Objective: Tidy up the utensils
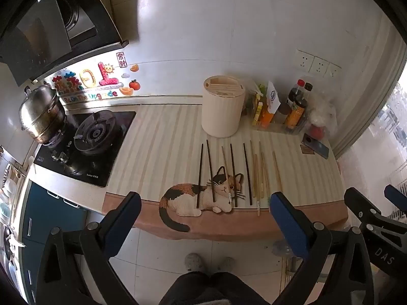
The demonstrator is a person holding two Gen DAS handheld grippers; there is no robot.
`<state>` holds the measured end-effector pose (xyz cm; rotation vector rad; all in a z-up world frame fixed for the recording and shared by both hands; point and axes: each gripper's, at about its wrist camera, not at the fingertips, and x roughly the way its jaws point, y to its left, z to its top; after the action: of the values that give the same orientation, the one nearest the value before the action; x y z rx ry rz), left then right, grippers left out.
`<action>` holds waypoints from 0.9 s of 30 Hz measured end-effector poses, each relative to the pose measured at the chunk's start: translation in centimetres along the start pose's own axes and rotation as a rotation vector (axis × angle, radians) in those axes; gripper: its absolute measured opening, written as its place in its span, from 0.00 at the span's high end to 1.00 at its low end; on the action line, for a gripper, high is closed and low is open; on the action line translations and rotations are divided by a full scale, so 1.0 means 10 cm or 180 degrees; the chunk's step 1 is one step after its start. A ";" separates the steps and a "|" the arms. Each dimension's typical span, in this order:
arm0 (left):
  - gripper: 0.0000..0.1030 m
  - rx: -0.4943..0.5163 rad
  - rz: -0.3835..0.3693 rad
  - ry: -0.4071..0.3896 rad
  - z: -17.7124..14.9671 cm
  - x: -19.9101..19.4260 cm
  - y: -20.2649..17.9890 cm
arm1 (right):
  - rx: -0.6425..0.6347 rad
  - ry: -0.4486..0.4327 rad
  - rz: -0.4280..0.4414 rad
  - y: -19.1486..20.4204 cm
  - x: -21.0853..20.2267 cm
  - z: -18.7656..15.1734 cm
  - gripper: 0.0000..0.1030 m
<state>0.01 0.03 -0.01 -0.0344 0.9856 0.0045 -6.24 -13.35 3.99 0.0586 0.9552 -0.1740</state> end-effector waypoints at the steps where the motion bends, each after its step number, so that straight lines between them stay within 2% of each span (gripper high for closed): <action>1: 0.00 0.0006 0.0000 -0.0003 0.00 0.00 0.00 | -0.0015 0.0005 -0.0027 0.00 0.00 0.00 0.00; 7: 0.00 -0.0001 0.0022 -0.0021 0.01 0.01 0.02 | 0.0002 0.0000 -0.0059 -0.03 0.01 -0.02 0.00; 13: 0.00 0.0017 0.0047 -0.0019 0.00 0.00 0.01 | 0.0004 0.0003 -0.0059 -0.02 0.02 0.12 0.00; 27: 0.00 0.0019 0.0050 -0.0018 0.02 -0.01 0.02 | 0.0014 -0.0021 -0.0042 -0.02 0.04 0.05 0.00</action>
<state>0.08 0.27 0.17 -0.0212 0.9803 0.0162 -5.60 -13.64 3.95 0.0557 0.9489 -0.1882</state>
